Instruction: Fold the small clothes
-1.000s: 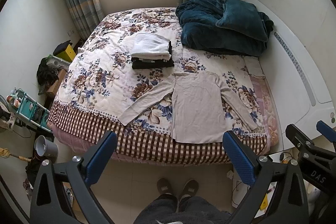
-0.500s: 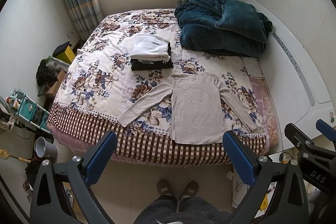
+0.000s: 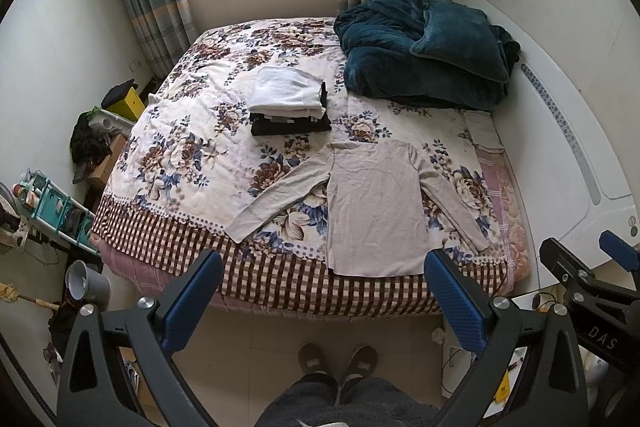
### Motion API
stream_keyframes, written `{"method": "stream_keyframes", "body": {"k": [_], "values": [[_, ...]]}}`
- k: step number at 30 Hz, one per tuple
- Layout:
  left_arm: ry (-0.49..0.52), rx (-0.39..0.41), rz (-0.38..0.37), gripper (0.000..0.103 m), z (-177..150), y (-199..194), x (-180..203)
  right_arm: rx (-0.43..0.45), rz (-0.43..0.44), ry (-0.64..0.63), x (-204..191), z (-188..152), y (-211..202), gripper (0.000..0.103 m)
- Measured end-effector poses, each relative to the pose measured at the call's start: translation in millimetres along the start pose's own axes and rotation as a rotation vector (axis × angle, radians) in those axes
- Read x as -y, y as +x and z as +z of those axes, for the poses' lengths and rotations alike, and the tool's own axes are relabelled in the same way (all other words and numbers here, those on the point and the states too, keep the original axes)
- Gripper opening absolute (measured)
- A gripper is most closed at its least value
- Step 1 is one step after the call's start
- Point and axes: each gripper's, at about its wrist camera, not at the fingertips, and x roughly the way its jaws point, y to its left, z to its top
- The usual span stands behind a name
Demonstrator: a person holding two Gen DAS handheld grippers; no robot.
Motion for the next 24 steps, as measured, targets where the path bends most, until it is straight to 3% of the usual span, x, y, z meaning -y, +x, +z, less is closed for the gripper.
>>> {"method": "stream_keyframes", "body": {"k": [6,10,15,24], "values": [[-0.012,-0.005,0.009,0.103,1.5,6.7,0.7,-0.014,0.012,-0.001,0.2,0.7,8.2,0.103],[-0.026,0.013,0.057,0.103,1.5,28.5,4.9,-0.034,0.008,0.013,7.7,3.1,31.2,0.103],[-0.056,0.012,0.087,0.103,9.1,81.0,18.6,-0.099,0.032,0.075,34.0,13.2,92.1,0.103],[0.025,-0.036,0.132,0.103,39.9,199.8,62.7,-0.201,-0.019,0.233,93.9,27.0,239.4,0.103]]}}
